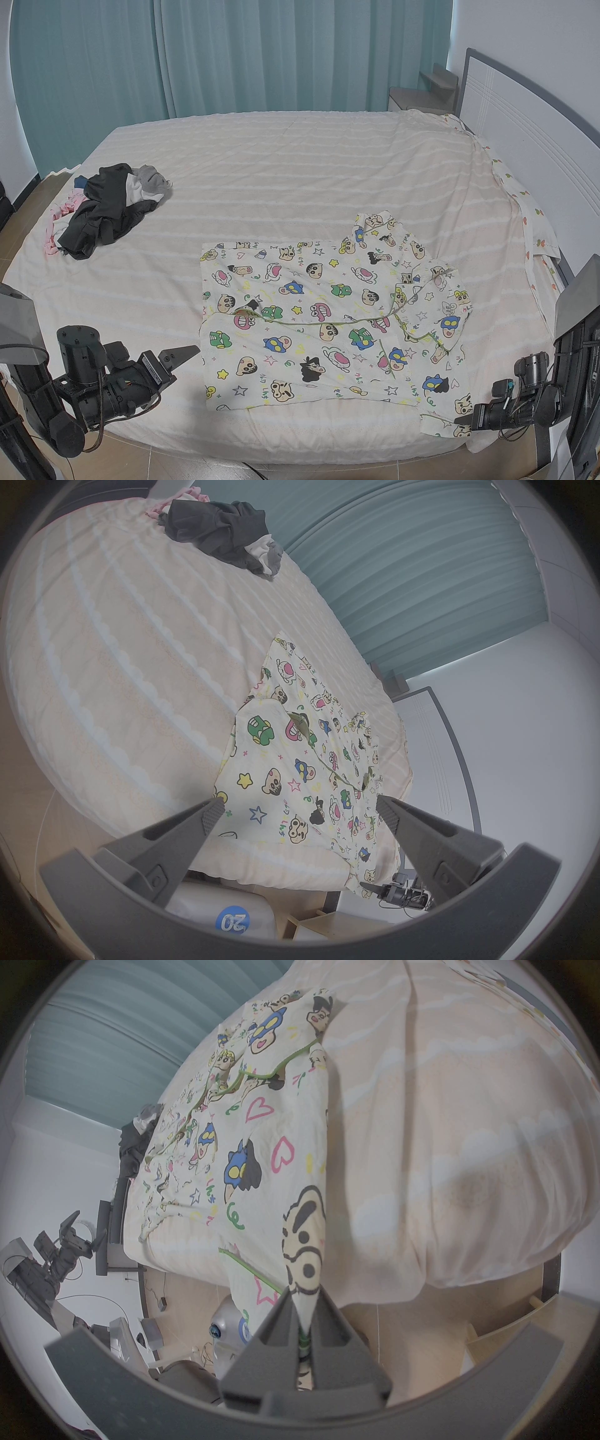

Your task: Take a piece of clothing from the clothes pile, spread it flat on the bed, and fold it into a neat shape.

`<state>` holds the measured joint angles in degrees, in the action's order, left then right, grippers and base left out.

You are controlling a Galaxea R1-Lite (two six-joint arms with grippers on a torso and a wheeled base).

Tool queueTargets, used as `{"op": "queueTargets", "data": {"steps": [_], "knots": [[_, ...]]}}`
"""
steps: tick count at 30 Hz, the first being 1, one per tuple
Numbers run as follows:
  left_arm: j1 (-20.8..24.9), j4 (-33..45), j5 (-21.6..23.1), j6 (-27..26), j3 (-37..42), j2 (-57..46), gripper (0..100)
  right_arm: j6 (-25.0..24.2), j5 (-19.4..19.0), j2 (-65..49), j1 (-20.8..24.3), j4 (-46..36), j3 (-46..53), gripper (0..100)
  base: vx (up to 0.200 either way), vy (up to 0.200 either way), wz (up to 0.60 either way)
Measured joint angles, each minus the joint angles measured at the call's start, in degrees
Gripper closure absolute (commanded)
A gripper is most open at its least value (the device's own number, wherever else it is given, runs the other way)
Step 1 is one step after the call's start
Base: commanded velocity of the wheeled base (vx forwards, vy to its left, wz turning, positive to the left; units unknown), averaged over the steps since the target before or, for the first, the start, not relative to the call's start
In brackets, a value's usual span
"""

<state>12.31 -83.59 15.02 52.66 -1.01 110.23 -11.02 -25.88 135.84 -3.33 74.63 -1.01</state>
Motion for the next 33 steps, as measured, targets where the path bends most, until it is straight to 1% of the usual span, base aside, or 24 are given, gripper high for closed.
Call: {"op": "queueTargets", "data": {"steps": [3,13,14,19,21,26,30,33], "knots": [[0.0,0.0,0.0,0.0,0.0,0.02,0,1.17,0.02,-1.05,0.02,-2.38,0.0,100,0.0,0.0,0.0],[0.04,0.02,0.0,0.02,0.0,0.05,0,1.5,0.05,-2.24,0.0,-2.84,0.02,100,0.0,0.0,0.0],[0.04,0.02,0.0,0.02,0.0,0.07,0,1.39,-0.01,-2.29,0.0,-2.79,0.02,0,0.0,0.0,0.0],[0.39,0.02,-0.18,0.07,0.0,0.22,0,0.99,-0.2,-2.74,0.22,-2.62,0.02,0,0.0,0.0,0.0],[0.89,0.11,-1.06,0.1,0.0,0.28,0,0.71,-0.28,-3.4,0.33,-2.57,0.02,0,0.0,0.0,0.0],[3.45,0.11,-6.33,0.0,0.0,1.73,0,-2.47,-0.34,-5.77,0.91,-1.57,0.02,0,0.0,0.0,0.0],[6.36,0.57,-10.73,0.62,0.0,3.63,0,-7.56,-0.2,-7.78,1.51,0.67,0.0,0,0.0,0.0,0.0],[8.63,2.44,-14.01,1.08,0.0,4.52,0,-9.62,-0.15,-8.83,1.76,2.12,0.0,0,0.0,0.0,0.0]]}}
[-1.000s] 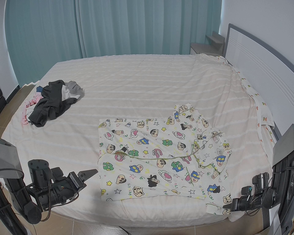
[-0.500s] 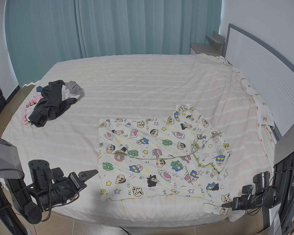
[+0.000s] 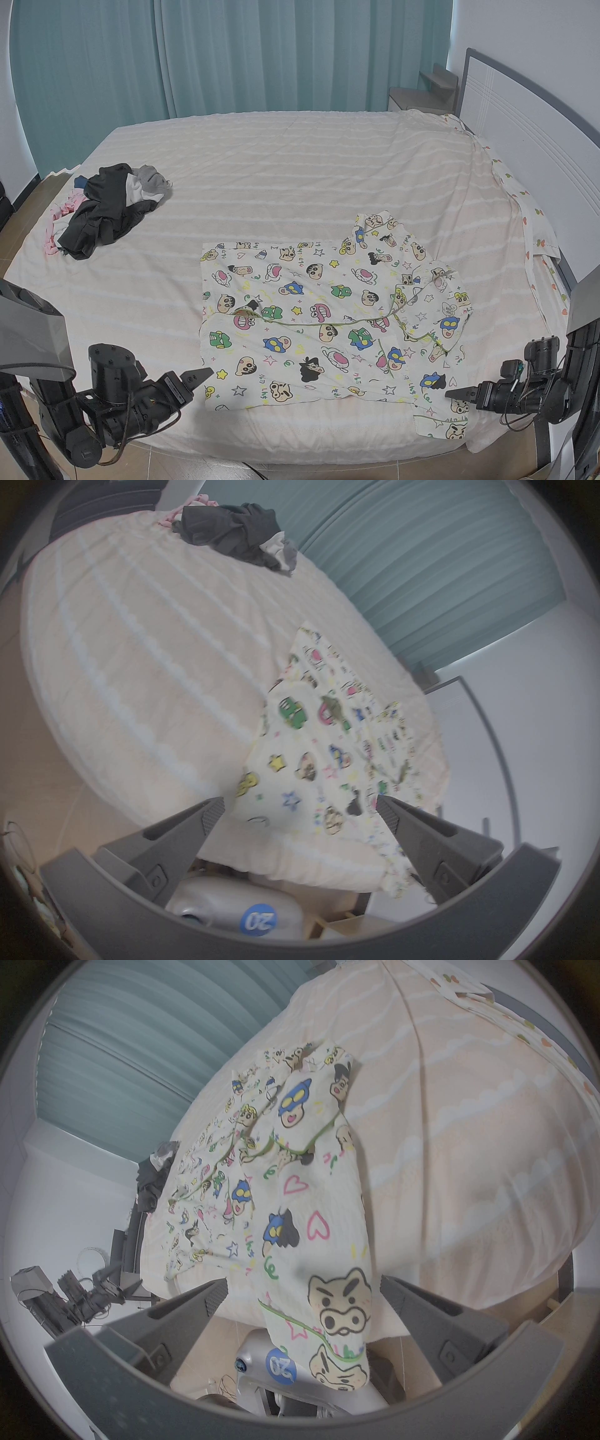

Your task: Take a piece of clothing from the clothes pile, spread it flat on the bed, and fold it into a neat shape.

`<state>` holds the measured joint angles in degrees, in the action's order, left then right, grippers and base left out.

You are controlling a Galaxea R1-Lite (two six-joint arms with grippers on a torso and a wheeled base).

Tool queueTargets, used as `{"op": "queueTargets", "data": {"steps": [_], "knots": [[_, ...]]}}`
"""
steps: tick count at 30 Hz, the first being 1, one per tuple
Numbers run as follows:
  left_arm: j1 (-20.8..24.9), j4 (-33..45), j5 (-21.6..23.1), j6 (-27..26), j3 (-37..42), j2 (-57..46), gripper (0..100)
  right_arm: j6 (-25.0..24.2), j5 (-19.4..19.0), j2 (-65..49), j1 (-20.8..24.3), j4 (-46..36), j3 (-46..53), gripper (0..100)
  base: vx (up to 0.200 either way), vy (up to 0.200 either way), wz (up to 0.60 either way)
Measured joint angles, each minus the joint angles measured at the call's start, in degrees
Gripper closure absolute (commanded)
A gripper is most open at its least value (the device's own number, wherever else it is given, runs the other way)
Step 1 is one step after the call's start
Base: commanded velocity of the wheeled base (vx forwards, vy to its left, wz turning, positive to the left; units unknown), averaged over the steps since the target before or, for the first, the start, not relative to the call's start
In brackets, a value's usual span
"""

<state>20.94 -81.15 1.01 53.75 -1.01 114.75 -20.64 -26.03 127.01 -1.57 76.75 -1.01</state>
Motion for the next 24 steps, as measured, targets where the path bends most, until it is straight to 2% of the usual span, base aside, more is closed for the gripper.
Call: {"op": "queueTargets", "data": {"steps": [5,13,18,24], "knots": [[3.67,4.92,-9.35,-2.62,0.0,1.95,0,-1.19,0.02,-0.89,0.0,1.67,0.02,0,0.0,0.0,0.0],[8.18,5.89,-16.36,-4.97,-1.33,7.47,0,-3.08,0.02,-1.55,-0.33,4.29,0.0,0,0.0,0.0,0.0],[9.4,2.63,-17.68,-5.83,-2.27,11.15,0,-3.74,0.02,-1.79,-0.44,4.89,0.0,0,0.0,0.0,0.0],[8.22,0.33,-17.65,-8.62,-3.39,14.77,0,-3.99,0.11,-1.99,-0.43,5.36,0.0,0,0.0,0.0,0.0]]}}
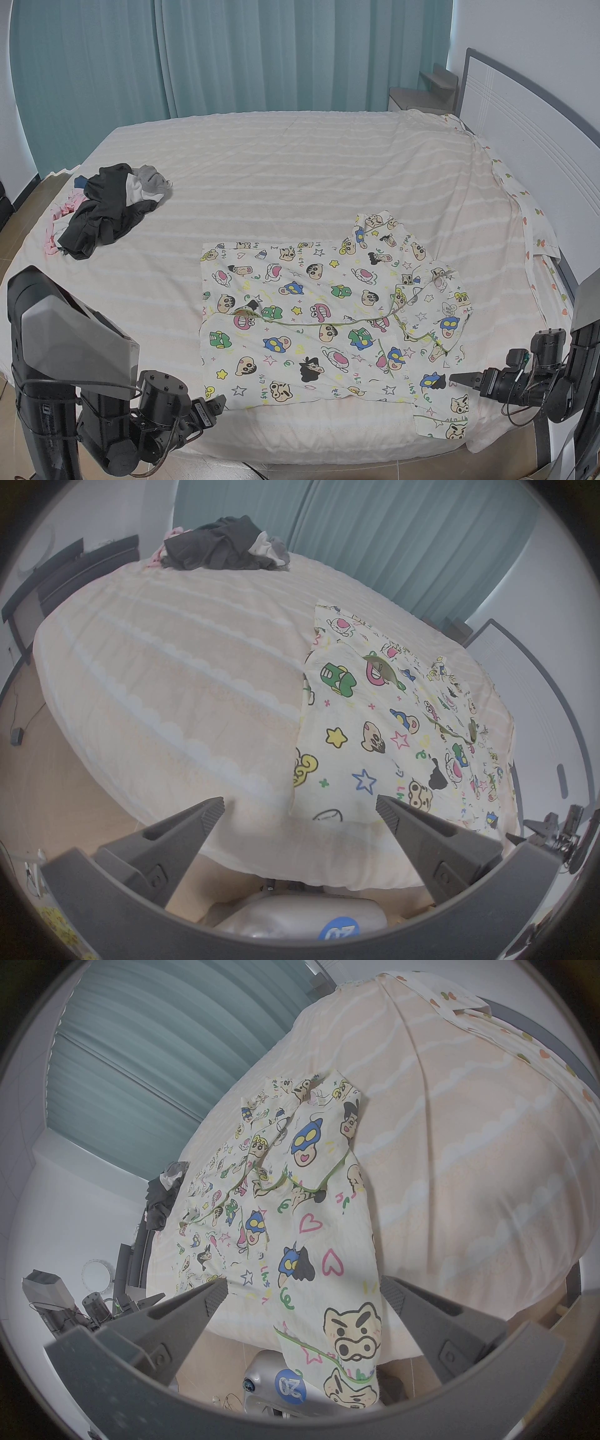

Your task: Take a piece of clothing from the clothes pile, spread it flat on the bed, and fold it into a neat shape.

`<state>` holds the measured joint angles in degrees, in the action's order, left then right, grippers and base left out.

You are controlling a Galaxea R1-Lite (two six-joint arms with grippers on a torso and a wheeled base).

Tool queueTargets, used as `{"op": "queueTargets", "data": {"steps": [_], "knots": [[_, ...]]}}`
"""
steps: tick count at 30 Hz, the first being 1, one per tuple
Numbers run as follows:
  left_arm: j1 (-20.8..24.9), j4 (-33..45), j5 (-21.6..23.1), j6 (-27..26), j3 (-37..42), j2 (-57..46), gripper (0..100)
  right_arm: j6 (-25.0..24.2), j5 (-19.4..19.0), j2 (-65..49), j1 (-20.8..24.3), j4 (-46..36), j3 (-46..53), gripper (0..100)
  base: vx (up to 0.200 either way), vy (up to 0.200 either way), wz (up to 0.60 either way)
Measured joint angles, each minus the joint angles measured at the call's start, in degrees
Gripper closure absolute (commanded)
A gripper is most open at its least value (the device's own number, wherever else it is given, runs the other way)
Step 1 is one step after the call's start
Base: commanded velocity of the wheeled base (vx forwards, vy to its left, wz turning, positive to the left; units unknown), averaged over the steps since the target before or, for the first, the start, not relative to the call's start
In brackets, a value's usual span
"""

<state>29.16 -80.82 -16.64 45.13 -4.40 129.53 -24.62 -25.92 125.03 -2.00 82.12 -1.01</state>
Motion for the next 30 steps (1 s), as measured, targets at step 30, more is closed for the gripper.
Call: {"op": "queueTargets", "data": {"steps": [30], "knots": [[-3.43,-0.5,9.56,-1.39,-10.53,5.51,0,-1.65,0.2,-3.72,0.05,0.05,0.0,0,0.0,0.0,0.0]]}}
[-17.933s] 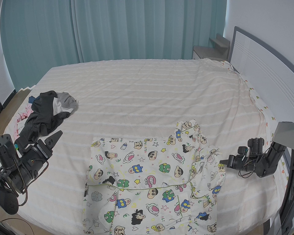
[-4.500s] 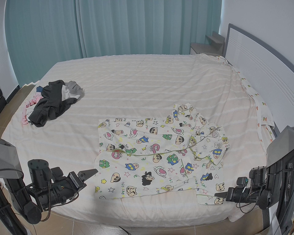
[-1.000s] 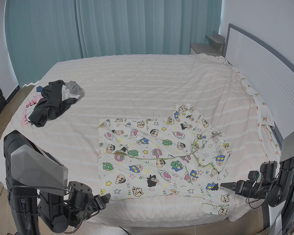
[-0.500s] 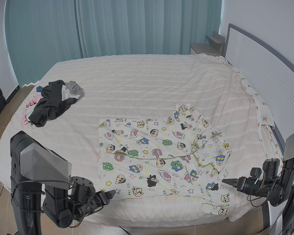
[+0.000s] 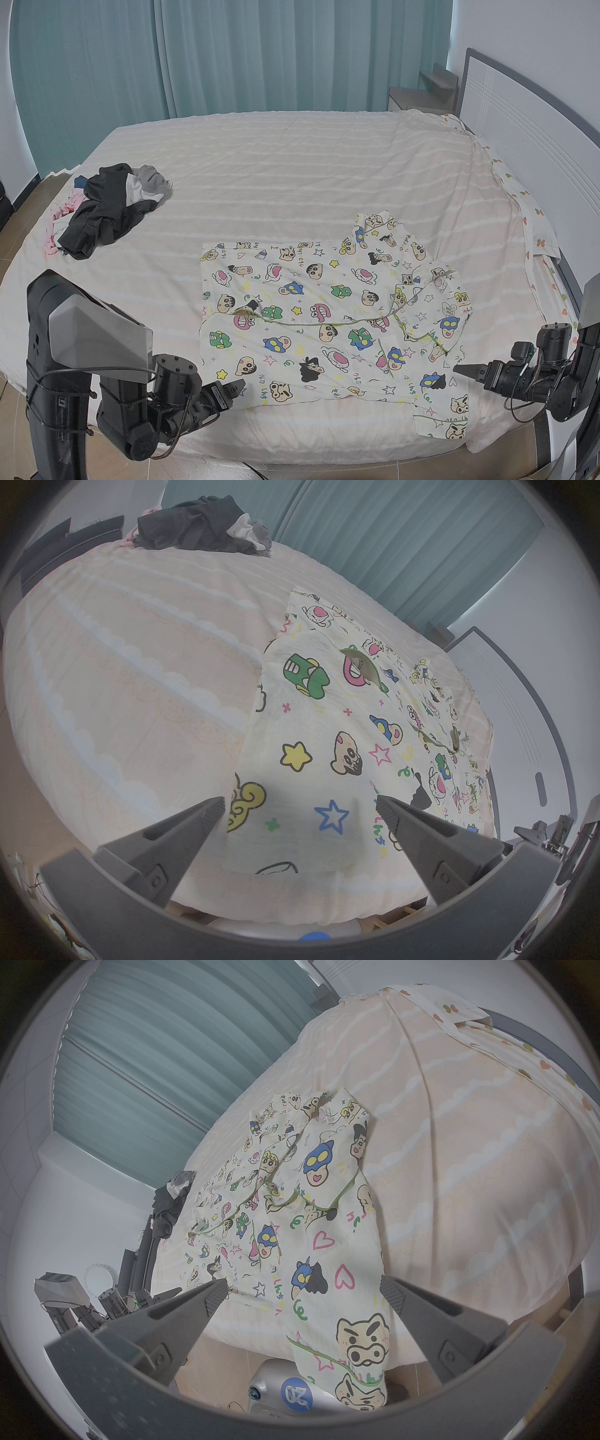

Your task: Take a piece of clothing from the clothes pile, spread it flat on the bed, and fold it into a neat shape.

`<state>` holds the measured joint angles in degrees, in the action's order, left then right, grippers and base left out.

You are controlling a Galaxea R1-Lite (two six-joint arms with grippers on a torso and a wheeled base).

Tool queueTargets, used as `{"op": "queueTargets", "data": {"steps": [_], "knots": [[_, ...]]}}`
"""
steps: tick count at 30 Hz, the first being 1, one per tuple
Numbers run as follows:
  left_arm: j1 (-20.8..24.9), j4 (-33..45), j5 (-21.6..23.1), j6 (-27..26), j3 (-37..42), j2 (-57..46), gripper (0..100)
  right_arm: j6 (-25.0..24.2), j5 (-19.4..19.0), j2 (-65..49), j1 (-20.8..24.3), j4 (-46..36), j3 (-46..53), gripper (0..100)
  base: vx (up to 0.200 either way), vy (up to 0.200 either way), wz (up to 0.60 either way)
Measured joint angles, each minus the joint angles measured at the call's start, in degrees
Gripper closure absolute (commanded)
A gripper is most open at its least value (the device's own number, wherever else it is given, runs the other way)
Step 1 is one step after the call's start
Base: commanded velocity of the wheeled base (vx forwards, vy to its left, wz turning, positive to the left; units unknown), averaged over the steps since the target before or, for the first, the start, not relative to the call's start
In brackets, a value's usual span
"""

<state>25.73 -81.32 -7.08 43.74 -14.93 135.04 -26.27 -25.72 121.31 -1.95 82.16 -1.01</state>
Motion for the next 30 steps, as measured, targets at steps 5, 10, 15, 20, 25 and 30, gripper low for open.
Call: {"op": "queueTargets", "data": {"steps": [5,10,15,20,25,30], "knots": [[0.17,-0.02,0.22,-0.01,-1.21,0.61,0,0.0,0.0,0.0,0.02,-0.06,0.0,0,0.0,0.0,0.0],[0.23,-0.02,0.9,-0.79,-1.29,1.32,0,0.0,0.0,0.0,0.09,-0.02,0.0,0,0.0,0.0,0.0],[0.26,-0.02,1.58,-1.46,-1.1,1.82,0,0.0,0.0,0.02,0.11,-0.06,0.0,0,0.0,0.0,0.0],[0.28,0.09,1.62,-1.54,-0.94,2.15,100,-0.06,0.0,0.05,0.11,-0.02,0.0,0,0.0,0.0,0.0],[0.3,0.11,1.69,-2.02,-0.88,2.28,100,-0.05,0.0,0.09,0.11,-0.02,0.0,0,0.0,0.0,0.0],[0.33,0.01,1.67,-2.8,-0.61,2.36,100,-0.05,0.0,0.22,0.09,-0.05,0.0,0,0.0,0.0,0.0]]}}
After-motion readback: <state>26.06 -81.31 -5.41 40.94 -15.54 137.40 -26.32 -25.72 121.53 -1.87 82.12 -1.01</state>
